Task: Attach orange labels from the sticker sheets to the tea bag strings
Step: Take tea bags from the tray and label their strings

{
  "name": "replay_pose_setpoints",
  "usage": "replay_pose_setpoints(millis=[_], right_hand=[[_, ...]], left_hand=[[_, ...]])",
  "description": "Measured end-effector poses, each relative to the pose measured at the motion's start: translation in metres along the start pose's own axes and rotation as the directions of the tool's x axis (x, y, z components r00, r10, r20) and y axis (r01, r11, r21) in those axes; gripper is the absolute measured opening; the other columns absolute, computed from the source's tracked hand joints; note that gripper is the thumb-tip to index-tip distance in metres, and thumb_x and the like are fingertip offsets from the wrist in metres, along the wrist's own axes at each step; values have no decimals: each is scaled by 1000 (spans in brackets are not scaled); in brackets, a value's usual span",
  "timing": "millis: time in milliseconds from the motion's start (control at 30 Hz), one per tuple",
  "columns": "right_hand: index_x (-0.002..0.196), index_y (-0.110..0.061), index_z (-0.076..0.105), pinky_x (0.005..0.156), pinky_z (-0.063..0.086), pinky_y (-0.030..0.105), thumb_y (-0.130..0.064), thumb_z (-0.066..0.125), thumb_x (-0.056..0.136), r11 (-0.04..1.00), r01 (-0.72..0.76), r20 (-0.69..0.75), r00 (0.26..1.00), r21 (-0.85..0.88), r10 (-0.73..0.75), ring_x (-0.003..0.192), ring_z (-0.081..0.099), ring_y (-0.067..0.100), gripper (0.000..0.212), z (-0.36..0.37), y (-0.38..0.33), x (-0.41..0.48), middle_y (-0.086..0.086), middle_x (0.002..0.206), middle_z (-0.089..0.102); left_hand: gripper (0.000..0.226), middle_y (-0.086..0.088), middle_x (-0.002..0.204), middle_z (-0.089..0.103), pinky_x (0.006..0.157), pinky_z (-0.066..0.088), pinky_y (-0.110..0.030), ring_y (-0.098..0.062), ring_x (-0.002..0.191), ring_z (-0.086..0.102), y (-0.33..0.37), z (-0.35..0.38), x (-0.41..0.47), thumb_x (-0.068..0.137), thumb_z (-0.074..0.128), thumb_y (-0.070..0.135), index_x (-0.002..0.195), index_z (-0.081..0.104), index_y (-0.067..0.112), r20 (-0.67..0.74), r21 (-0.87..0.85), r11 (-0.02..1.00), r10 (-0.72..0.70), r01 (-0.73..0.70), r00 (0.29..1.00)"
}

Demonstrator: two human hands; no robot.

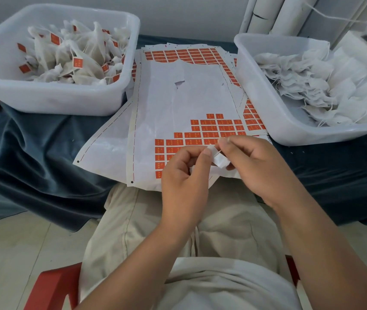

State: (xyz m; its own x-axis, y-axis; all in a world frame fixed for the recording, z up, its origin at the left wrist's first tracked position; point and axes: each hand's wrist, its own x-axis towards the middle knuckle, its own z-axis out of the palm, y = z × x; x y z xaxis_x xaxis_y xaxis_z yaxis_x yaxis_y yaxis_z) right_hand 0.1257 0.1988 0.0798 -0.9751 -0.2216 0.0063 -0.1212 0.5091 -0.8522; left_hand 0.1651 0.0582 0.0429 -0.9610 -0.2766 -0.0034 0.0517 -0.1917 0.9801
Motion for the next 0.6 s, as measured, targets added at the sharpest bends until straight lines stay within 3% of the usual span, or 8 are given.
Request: replay_pose_setpoints(millis=[100,200,267,367,433,533,600], right_hand=[[98,-26,76,85,60,28,-40,50,110,999,7,-4,1000,34,-7,96,70,9,32,1,0,0,-11,99,76],[98,-32,77,77,54,13,-37,49,111,987,32,-8,999,155,-32,94,72,3,31,6,0,-1,-13,98,78],[99,-31,77,81,57,22,-42,48,110,980,35,-11,999,196,-33,95,72,8,33,9,2,1,-9,99,78],[94,-31,75,92,53,33,-44,49,107,950,25,-6,1000,312,-25,102,71,15,32,13,4,4,-6,102,76],[91,-33,74,89,52,24,-43,48,108,948,45,-13,999,314,-44,102,71,10,32,14,2,4,-8,102,75],[94,-33,75,84,47,6,-40,46,110,962,66,-28,998,264,-60,101,69,3,34,11,-2,2,-11,102,75],[97,-34,75,86,46,5,-39,46,111,970,73,-35,997,230,-67,104,68,2,33,9,-3,2,-12,104,75]], left_hand=[[15,17,63,60,56,43,-26,-5,54,49,-1,-2,0,96,66,38,86,78,34,28,12,1000,21,-22,999],[25,17,68,65,56,43,-19,-2,57,56,3,-5,2,92,61,45,90,82,32,55,-115,992,-43,49,998],[29,11,71,67,52,43,-21,-3,56,55,5,-6,6,98,57,44,95,83,30,68,-228,962,-141,153,988],[22,2,68,64,46,41,-19,-7,47,48,7,-10,13,107,58,24,103,79,27,149,-337,907,-213,252,966],[11,-1,69,62,45,40,-19,-9,46,44,7,-13,19,99,72,23,104,79,30,196,-282,919,-225,275,954],[33,-4,73,60,50,41,-19,-11,49,42,6,-19,24,77,87,39,108,78,36,241,-170,948,-226,271,944],[43,-2,68,56,50,42,-19,-10,50,45,5,-22,25,69,88,44,110,78,36,260,-140,955,-221,263,940]])
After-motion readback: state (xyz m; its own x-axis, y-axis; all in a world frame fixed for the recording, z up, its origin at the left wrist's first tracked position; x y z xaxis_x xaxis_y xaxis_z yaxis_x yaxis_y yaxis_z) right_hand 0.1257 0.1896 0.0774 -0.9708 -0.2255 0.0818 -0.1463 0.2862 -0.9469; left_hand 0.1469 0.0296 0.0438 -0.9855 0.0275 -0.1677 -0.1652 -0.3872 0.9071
